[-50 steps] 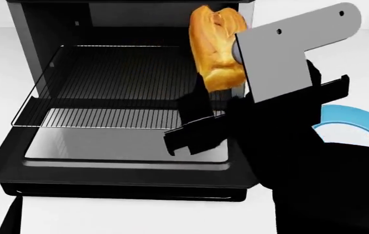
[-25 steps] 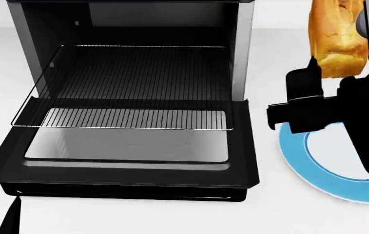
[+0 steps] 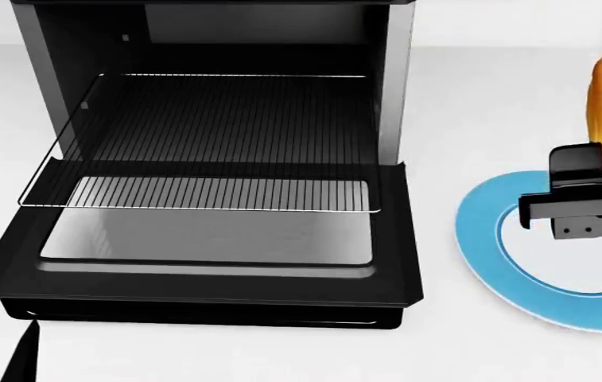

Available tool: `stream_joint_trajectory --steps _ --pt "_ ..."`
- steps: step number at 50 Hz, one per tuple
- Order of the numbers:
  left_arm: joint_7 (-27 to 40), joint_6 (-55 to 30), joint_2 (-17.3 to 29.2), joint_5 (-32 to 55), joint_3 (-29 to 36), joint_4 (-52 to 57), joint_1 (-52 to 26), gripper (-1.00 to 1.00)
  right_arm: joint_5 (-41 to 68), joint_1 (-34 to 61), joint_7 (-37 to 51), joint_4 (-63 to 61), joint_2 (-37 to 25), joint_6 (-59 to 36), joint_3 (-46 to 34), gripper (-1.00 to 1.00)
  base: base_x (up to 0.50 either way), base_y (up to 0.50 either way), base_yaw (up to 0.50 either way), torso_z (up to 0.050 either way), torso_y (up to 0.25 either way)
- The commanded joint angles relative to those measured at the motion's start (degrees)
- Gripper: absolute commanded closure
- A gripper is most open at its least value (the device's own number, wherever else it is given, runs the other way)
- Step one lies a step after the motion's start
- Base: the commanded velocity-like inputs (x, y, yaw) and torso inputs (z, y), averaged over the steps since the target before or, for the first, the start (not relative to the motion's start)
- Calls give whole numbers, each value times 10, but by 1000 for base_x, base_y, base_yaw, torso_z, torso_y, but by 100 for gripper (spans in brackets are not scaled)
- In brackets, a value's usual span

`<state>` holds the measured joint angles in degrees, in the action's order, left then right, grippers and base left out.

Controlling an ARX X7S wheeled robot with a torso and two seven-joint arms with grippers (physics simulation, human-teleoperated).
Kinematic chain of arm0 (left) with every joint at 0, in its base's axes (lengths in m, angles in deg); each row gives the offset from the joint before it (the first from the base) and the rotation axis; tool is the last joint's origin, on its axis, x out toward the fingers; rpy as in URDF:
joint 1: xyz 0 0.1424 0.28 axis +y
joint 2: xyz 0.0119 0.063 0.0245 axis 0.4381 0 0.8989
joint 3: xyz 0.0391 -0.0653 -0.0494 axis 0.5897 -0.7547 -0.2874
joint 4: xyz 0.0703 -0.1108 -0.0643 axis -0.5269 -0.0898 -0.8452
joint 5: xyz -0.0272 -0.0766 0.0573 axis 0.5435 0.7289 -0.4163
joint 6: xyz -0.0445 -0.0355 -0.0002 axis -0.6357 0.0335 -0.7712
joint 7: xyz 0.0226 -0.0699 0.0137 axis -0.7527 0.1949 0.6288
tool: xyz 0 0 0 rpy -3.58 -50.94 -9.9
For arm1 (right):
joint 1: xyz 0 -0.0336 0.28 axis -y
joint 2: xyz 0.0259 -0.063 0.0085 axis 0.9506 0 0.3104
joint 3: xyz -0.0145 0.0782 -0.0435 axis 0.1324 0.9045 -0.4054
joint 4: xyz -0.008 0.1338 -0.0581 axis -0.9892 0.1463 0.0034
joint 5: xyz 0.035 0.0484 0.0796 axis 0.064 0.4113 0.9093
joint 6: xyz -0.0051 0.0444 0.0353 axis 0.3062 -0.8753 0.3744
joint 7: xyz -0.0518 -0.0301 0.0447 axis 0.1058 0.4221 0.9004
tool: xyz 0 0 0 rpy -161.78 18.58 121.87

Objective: Pick the bread from the rack and place it on the plate on the counter.

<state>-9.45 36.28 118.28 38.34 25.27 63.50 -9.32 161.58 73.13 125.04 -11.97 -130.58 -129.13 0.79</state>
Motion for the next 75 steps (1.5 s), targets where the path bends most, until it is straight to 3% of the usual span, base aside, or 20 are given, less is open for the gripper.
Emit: stream_joint_trajectory --steps 1,15,38,75 --pt "2 -6 -4 5 -1 1 -4 -100 -24 -4 -26 43 20 -26 -12 100 0 0 0 0 0" --pt "1 -3 -5 3 1 -2 0 -100 -34 -14 -42 87 42 -44 -29 100 0 0 0 0 1" --pt "0 -7 -11 13 0 -6 -6 -100 -79 -12 -118 223 131 -60 -55 100 0 0 0 0 0" --pt "8 -17 -23 17 1 -7 -4 -100 -117 -35 -172 333 175 -38 -71 100 0 0 0 0 0"
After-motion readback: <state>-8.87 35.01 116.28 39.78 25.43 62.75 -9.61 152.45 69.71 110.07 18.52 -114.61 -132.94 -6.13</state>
